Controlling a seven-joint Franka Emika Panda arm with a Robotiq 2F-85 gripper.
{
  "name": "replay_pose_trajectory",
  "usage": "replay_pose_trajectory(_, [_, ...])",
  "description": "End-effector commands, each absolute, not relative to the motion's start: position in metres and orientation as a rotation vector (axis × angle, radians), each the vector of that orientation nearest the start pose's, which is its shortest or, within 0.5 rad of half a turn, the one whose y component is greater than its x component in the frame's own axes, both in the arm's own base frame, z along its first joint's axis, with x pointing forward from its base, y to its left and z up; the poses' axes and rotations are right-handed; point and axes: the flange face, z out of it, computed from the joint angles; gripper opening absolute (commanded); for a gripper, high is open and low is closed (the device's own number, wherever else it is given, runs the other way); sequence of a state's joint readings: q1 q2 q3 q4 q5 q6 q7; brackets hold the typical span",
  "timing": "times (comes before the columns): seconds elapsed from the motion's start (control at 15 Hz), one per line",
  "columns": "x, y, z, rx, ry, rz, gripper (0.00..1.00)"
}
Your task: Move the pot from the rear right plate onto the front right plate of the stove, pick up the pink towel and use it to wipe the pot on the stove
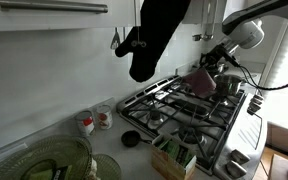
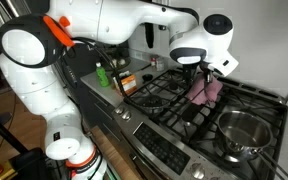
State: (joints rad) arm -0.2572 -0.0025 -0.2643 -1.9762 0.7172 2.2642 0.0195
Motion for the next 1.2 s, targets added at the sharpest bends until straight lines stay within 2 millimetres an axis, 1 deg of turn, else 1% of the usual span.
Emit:
replay_pose_trajectory(0.0, [0.494, -0.303, 0.544, -2.355, 1.18, -0.685, 0.04])
replay_pose_trajectory(0.2, [0.475, -0.33, 0.564, -2.45, 1.255, -0.759, 0.04])
replay_pose_trajectory(0.33, [0.461, -0.346, 0.567, -2.508, 1.335, -0.722, 0.04])
replay_pose_trajectory(0.53, [0.442, -0.362, 0.564, -2.593, 1.394, -0.625, 0.04])
replay_pose_trajectory(0.8, [0.425, -0.378, 0.552, -2.716, 1.423, -0.476, 0.04])
replay_pose_trajectory(1.13, [0.414, -0.405, 0.548, -2.854, 1.529, -0.459, 0.04])
